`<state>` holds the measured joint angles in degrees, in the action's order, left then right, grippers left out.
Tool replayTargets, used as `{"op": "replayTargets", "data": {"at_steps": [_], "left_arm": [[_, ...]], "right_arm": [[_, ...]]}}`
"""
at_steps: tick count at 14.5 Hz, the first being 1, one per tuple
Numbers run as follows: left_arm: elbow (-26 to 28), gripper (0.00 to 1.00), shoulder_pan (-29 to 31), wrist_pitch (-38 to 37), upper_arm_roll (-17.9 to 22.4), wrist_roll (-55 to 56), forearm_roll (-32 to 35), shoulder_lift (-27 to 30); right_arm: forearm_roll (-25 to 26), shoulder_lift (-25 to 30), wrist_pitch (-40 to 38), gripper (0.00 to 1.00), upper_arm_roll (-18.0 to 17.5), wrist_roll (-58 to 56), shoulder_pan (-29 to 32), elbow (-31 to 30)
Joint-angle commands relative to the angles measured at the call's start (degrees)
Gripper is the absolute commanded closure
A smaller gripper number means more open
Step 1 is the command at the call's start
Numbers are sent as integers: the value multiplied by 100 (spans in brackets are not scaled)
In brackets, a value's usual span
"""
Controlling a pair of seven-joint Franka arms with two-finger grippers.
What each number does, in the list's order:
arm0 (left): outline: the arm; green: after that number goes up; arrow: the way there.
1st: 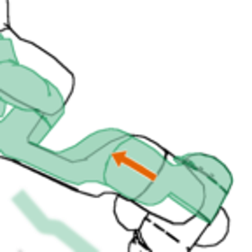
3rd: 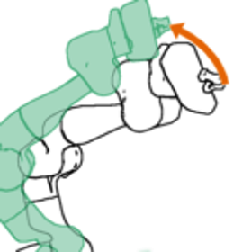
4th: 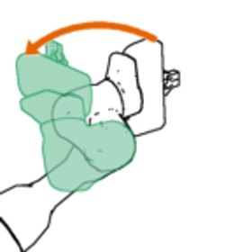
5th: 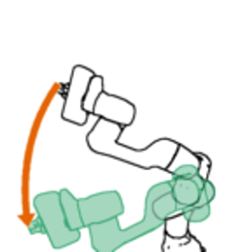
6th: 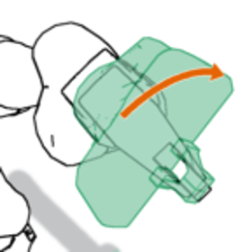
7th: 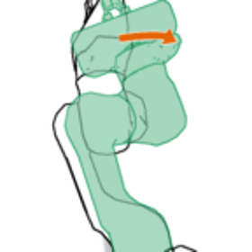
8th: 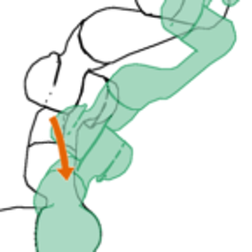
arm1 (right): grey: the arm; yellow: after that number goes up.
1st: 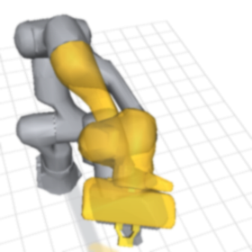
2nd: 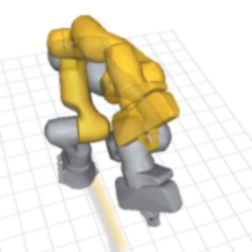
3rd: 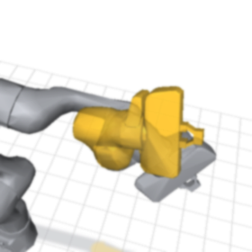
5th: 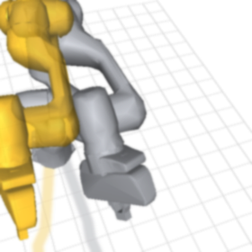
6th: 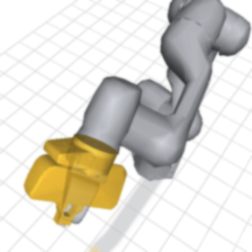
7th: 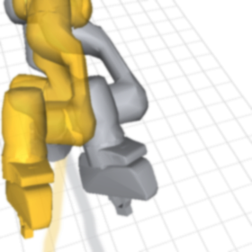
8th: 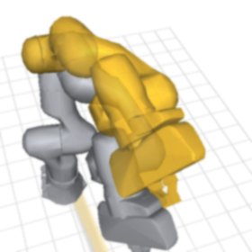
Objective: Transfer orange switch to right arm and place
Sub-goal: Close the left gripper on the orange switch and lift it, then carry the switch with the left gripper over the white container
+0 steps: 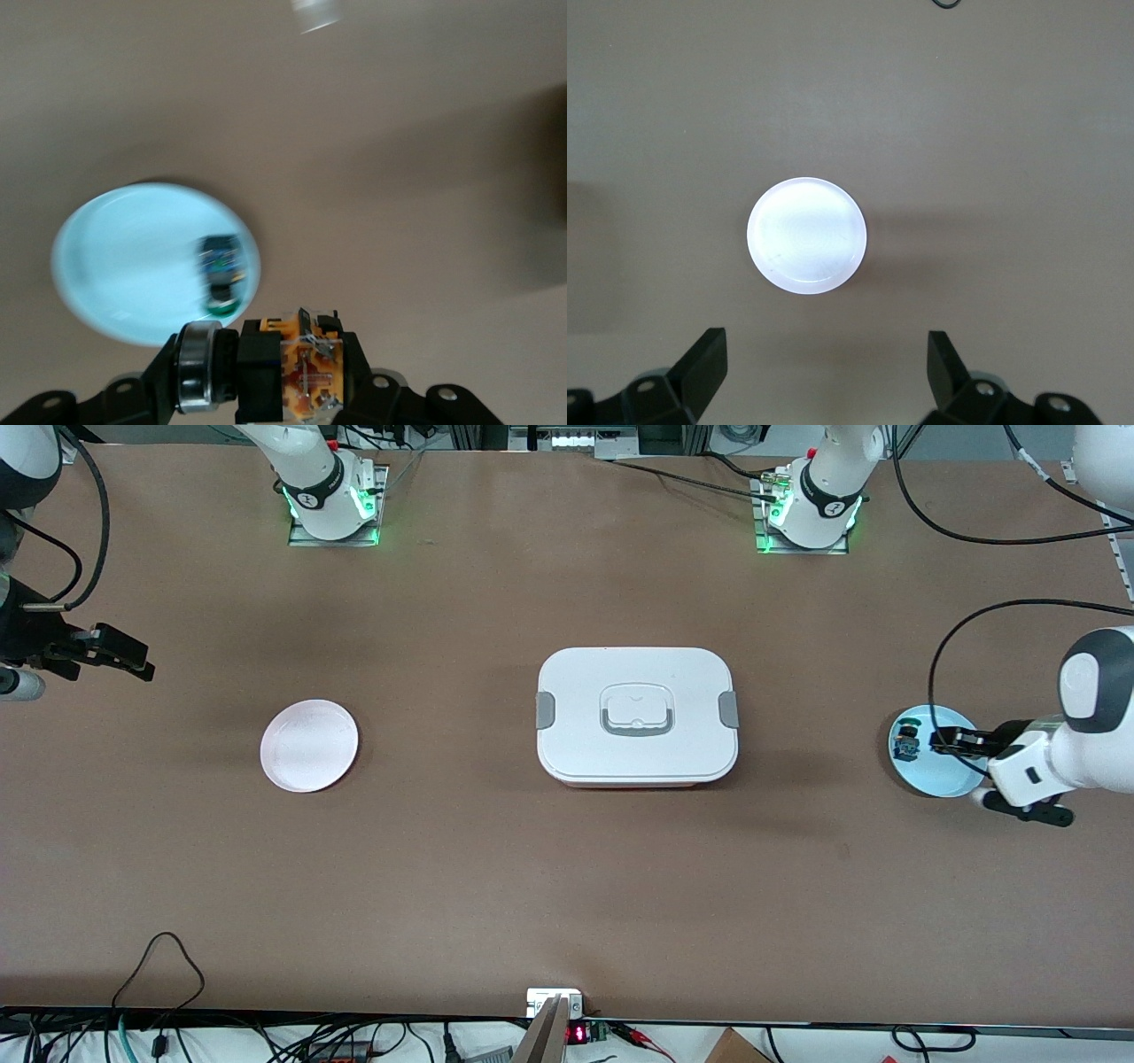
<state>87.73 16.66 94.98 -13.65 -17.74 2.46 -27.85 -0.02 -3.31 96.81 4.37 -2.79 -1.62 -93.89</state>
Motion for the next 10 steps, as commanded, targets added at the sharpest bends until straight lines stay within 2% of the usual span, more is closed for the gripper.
{"op": "replayTargets", "data": {"at_steps": [1, 3, 5, 8, 10], "left_arm": [[-300, 84, -48, -147, -488, -622, -587, -124], [-327, 88, -172, -129, -761, -950, -929, -124], [-327, 89, -181, -147, -937, -1177, -1868, -124], [-292, 91, -155, -94, -1437, -2230, -2493, -124], [-248, 91, -198, 37, -1562, -3222, -3362, -133]], "right_arm": [[2, 85, -92, 0, -23, 24, 3, 11], [2, 85, -92, 0, -6, 33, 12, 11], [2, 85, -101, 0, -6, 6, 12, 11], [11, 58, -145, 0, -6, -47, 4, 11], [11, 23, -127, 0, -6, -64, 12, 64]]}}
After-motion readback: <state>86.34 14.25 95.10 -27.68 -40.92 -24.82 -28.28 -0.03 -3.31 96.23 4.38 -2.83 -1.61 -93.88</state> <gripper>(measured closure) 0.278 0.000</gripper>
